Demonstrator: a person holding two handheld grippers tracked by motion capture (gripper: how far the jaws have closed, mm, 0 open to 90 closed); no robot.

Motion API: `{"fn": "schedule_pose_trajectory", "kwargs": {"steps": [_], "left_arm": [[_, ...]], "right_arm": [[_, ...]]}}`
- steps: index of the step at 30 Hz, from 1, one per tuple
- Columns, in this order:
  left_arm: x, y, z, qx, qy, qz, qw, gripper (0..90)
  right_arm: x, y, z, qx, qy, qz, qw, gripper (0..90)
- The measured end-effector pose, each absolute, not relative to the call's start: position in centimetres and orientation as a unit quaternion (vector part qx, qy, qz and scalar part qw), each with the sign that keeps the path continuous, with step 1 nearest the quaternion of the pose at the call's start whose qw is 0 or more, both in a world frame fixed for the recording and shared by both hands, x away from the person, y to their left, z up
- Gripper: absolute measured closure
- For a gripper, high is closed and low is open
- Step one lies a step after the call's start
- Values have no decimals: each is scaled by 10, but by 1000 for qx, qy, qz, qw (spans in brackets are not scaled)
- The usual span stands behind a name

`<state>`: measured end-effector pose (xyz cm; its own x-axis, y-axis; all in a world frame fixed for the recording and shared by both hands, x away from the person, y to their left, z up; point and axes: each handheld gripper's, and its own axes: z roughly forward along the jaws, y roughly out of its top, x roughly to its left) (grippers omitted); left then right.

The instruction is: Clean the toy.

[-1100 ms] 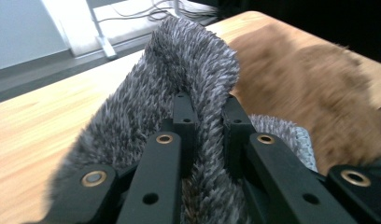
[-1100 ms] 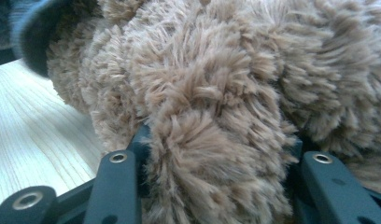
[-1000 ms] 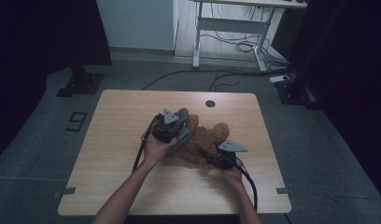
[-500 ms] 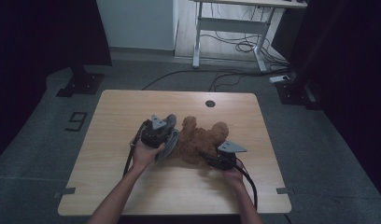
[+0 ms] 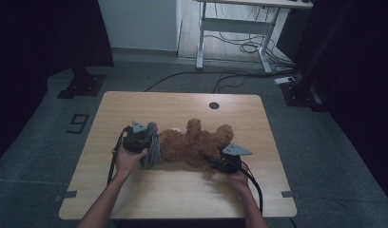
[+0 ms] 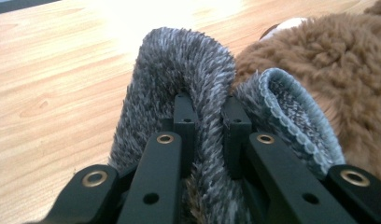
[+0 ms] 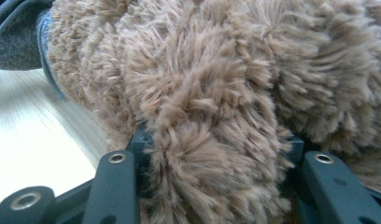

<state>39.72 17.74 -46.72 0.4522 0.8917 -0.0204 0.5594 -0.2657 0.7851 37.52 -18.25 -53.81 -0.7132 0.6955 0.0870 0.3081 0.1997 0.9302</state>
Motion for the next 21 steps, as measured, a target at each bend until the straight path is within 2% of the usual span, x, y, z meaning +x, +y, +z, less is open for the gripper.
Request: {"fn": "schedule_pose_trajectory", "kwargs": {"steps": [5, 11, 16, 21], "left_arm": [[386, 156, -436, 764, 433, 237, 416, 799], [381, 103, -415, 783, 379, 240, 431, 798], [401, 76, -437, 803, 391, 217, 395, 798], [403, 85, -454, 798, 400, 210, 399, 799]], "right_arm": [[376, -183, -539, 338, 750, 540, 177, 500], [376, -183, -538, 339, 750, 539, 179, 499], [375, -184, -538, 339, 751, 539, 176, 499], [375, -183, -538, 335, 753, 538, 178, 496]]}}
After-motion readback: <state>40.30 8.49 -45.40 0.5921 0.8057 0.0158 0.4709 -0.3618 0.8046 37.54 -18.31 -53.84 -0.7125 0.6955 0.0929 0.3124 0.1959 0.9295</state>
